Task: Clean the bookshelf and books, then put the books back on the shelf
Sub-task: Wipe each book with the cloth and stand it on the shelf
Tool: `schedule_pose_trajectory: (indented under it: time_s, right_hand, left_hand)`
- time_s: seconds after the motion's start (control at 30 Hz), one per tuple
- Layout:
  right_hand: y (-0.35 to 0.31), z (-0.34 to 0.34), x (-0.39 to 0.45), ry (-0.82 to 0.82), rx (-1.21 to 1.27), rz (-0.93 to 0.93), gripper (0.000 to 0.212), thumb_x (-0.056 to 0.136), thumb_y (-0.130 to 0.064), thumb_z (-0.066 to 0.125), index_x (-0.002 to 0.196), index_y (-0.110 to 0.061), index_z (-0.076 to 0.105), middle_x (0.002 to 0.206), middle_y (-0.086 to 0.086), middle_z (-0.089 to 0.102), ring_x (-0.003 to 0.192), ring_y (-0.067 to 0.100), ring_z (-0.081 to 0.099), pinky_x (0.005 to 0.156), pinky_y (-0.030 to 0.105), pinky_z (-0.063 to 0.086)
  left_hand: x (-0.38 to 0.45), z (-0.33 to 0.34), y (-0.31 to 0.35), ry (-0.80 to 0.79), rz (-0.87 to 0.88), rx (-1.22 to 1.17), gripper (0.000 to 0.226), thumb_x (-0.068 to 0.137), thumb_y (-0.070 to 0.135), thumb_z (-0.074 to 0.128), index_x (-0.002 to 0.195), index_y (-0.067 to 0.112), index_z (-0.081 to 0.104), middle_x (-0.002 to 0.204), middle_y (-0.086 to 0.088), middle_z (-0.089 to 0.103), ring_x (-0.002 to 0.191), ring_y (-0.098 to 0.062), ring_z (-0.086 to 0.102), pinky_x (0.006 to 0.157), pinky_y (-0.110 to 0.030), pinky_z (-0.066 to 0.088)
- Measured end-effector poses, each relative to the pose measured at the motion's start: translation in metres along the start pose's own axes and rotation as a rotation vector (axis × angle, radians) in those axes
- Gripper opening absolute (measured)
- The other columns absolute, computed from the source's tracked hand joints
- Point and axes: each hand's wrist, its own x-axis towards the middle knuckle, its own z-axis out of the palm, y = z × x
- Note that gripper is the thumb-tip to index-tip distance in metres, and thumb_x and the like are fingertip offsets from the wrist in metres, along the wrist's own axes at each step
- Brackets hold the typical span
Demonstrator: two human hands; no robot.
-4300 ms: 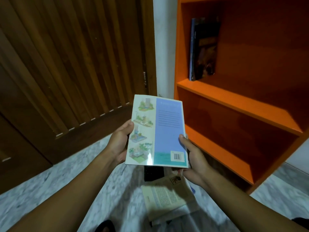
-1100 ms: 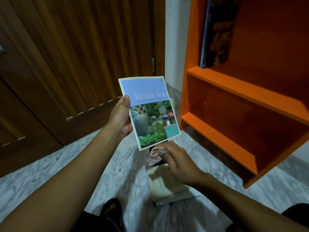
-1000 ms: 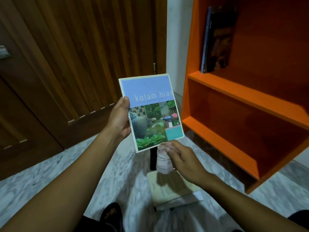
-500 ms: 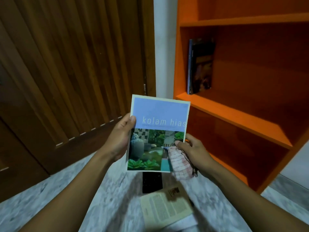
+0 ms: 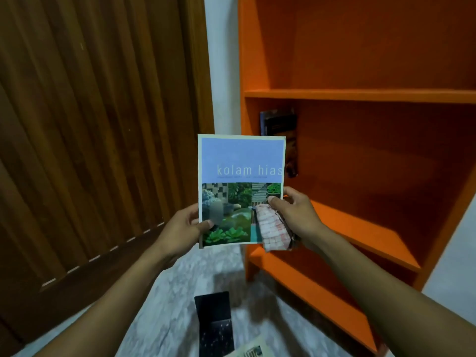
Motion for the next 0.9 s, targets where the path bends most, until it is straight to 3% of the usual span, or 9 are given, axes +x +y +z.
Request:
schedule_pose_trajectory:
  time_s: [0.13, 0.2, 0.3, 0.37, 0.47, 0.53, 0.6, 0.73, 0.9]
  right_hand:
    - [0.003, -0.018, 0.028, 0.078, -0.048, 0.014, 0.01, 0.099, -0.019, 0.06, 0.107, -0.026, 0.06, 0.104, 0.015, 0.07, 0.076, 0.026, 0.062, 0.065, 0.04, 0.046]
    - [0.013, -0.024, 0.04, 0.212, -0.1, 0.013, 0.028, 0.097, -0.026, 0.061, 0.123, -0.027, 0.051, 0.108, 0.016, 0.065, 0.079, 0.028, 0.061, 0.066, 0.043, 0.048]
    - [0.026, -0.028, 0.036, 0.395, -0.179, -0.056, 0.047, 0.095, -0.032, 0.06, 0.137, -0.033, 0.04, 0.117, 0.007, 0.054, 0.097, 0.029, 0.062, 0.079, 0.045, 0.054]
    - [0.035, -0.029, 0.026, 0.35, -0.228, -0.132, 0.044, 0.094, -0.027, 0.061, 0.134, -0.031, 0.044, 0.113, 0.002, 0.053, 0.094, 0.024, 0.061, 0.072, 0.033, 0.05]
    - [0.048, -0.031, 0.015, 0.263, -0.287, -0.113, 0.041, 0.095, -0.029, 0.062, 0.133, -0.031, 0.048, 0.109, -0.001, 0.054, 0.083, 0.019, 0.057, 0.065, 0.025, 0.039]
    - [0.053, -0.036, 0.016, 0.252, -0.262, -0.089, 0.038, 0.096, -0.029, 0.062, 0.131, -0.032, 0.049, 0.107, 0.0, 0.056, 0.074, 0.017, 0.055, 0.064, 0.026, 0.039]
    - [0.055, -0.042, 0.019, 0.258, -0.228, -0.079, 0.034, 0.096, -0.028, 0.062, 0.129, -0.032, 0.05, 0.106, 0.0, 0.057, 0.069, 0.014, 0.055, 0.062, 0.025, 0.039]
    - [0.061, -0.051, 0.02, 0.304, -0.181, -0.077, 0.03, 0.096, -0.027, 0.063, 0.123, -0.035, 0.053, 0.099, -0.006, 0.061, 0.06, 0.005, 0.055, 0.062, 0.026, 0.041]
    - [0.075, -0.049, 0.021, 0.273, -0.041, -0.032, 0.026, 0.096, -0.021, 0.063, 0.119, -0.031, 0.054, 0.091, -0.001, 0.058, 0.052, 0.011, 0.049, 0.054, 0.033, 0.039]
  left_hand:
    - [0.046, 0.009, 0.01, 0.0, 0.002, 0.03, 0.031, 0.091, 0.006, 0.069, 0.116, 0.025, 0.07, 0.105, 0.0, 0.077, 0.095, -0.019, 0.074, 0.082, -0.048, 0.059]
    - [0.068, 0.019, 0.009, -0.027, 0.037, 0.049, 0.035, 0.091, 0.003, 0.067, 0.121, 0.023, 0.068, 0.112, -0.001, 0.075, 0.099, -0.02, 0.073, 0.084, -0.049, 0.06]
    - [0.096, 0.045, 0.003, 0.031, 0.1, 0.08, 0.033, 0.093, 0.005, 0.065, 0.122, 0.021, 0.066, 0.114, -0.002, 0.072, 0.096, -0.017, 0.071, 0.072, -0.031, 0.061]
    - [0.118, 0.065, 0.003, 0.068, 0.115, 0.05, 0.026, 0.095, 0.008, 0.063, 0.118, 0.02, 0.066, 0.106, -0.007, 0.072, 0.087, -0.022, 0.071, 0.062, -0.031, 0.06]
    - [0.155, 0.093, 0.005, 0.145, 0.088, 0.04, 0.02, 0.094, 0.013, 0.066, 0.102, 0.031, 0.065, 0.103, -0.007, 0.072, 0.095, -0.031, 0.07, 0.081, -0.052, 0.059]
    - [0.175, 0.112, 0.011, 0.204, 0.104, 0.055, 0.014, 0.093, 0.015, 0.067, 0.1, 0.027, 0.065, 0.103, -0.005, 0.072, 0.095, -0.029, 0.068, 0.084, -0.046, 0.058]
    - [0.192, 0.13, 0.017, 0.259, 0.128, 0.109, 0.013, 0.094, 0.015, 0.066, 0.107, 0.016, 0.064, 0.103, -0.006, 0.069, 0.093, -0.025, 0.064, 0.077, -0.035, 0.052]
    - [0.224, 0.154, 0.016, 0.277, 0.132, 0.153, 0.018, 0.098, 0.012, 0.06, 0.115, 0.014, 0.062, 0.114, -0.009, 0.068, 0.102, -0.029, 0.063, 0.083, -0.037, 0.054]
    - [0.25, 0.17, 0.004, 0.314, 0.112, 0.241, 0.027, 0.097, 0.015, 0.06, 0.124, 0.013, 0.062, 0.123, -0.01, 0.067, 0.112, -0.032, 0.061, 0.086, -0.034, 0.049]
